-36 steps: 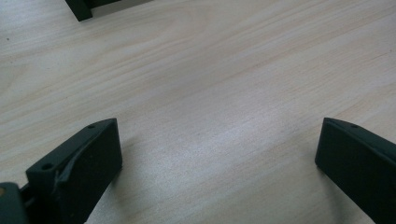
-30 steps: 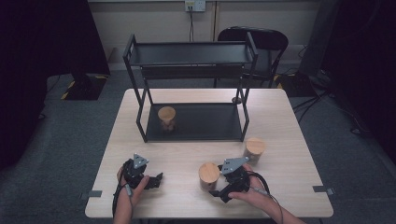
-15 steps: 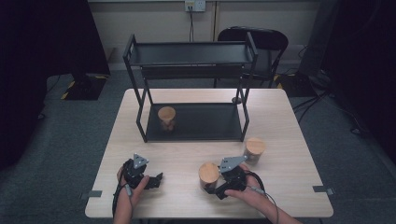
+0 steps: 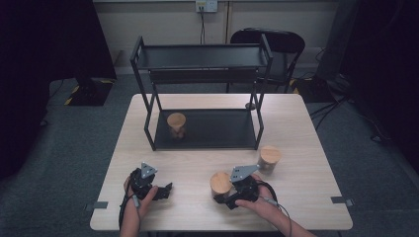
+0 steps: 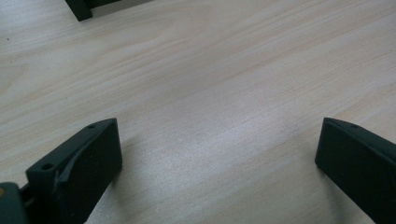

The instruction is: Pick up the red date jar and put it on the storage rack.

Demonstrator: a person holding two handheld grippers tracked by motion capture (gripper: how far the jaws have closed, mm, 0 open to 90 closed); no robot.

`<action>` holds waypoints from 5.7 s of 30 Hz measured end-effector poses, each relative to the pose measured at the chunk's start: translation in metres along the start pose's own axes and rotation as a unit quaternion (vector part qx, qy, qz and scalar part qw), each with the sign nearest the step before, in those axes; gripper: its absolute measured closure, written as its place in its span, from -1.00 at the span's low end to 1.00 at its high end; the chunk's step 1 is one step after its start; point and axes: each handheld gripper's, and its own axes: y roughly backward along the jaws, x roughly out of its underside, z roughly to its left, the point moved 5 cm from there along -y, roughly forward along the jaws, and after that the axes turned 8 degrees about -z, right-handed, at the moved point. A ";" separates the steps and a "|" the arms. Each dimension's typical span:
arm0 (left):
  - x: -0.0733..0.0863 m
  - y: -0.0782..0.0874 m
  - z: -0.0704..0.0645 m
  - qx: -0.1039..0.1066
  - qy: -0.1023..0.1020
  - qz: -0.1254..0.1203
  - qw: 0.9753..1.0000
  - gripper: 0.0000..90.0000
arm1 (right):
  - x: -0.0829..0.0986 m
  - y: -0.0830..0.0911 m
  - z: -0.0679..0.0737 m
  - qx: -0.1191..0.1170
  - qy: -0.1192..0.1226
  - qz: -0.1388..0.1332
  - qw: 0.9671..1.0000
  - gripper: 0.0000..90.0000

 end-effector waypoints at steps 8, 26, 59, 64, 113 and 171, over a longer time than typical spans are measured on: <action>0.000 0.000 0.000 0.000 0.000 0.000 1.000 -1.00 | -0.001 0.000 0.002 0.009 0.016 -0.005 1.000 -0.48; 0.000 0.000 0.000 0.000 0.000 0.000 1.000 -1.00 | -0.005 0.000 0.000 0.023 0.026 -0.011 0.999 -0.44; 0.000 0.000 0.000 0.000 0.000 0.000 1.000 -1.00 | -0.024 -0.011 -0.021 0.054 0.021 0.020 0.998 -0.44; 0.000 0.000 0.000 0.000 0.000 0.000 1.000 -1.00 | -0.029 -0.012 -0.027 0.060 0.017 0.019 0.998 -0.44; 0.000 0.000 0.000 0.001 -0.001 0.000 1.000 -1.00 | -0.066 -0.035 -0.061 0.096 0.018 0.031 0.995 -0.44; 0.000 0.000 0.000 0.003 -0.002 0.000 1.000 -1.00 | -0.100 -0.064 -0.117 0.152 -0.004 0.030 0.988 -0.44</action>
